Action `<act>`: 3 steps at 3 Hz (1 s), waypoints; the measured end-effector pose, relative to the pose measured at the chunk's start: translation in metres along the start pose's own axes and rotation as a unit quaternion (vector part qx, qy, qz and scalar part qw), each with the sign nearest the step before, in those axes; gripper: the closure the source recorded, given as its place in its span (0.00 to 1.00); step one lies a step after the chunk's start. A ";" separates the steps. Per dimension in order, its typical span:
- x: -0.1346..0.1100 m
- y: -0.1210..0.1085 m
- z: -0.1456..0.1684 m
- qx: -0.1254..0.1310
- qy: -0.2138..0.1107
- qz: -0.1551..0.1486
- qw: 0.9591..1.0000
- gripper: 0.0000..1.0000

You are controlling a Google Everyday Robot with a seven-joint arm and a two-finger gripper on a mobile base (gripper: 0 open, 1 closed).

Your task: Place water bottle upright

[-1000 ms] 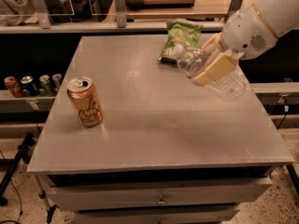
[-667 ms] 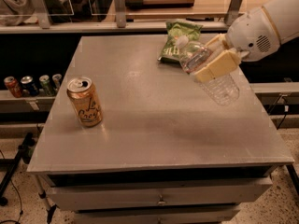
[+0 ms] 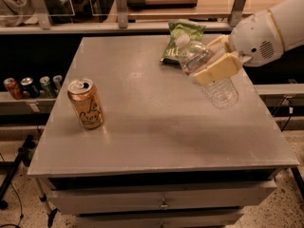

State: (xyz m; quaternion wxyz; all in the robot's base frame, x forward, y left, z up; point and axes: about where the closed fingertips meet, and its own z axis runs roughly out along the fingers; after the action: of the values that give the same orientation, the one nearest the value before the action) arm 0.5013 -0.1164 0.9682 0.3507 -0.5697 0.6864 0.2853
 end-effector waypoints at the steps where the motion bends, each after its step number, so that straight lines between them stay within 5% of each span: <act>1: -0.001 -0.007 -0.002 0.045 -0.045 0.002 0.998 1.00; 3: -0.004 -0.023 0.004 0.098 -0.146 0.013 0.984 1.00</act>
Offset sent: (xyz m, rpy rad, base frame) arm 0.0292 -0.0086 0.0066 0.3090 -0.1877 -0.2288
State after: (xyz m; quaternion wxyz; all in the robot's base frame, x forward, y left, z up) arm 0.5254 -0.1152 0.9691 0.4973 -0.4756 0.6600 0.3016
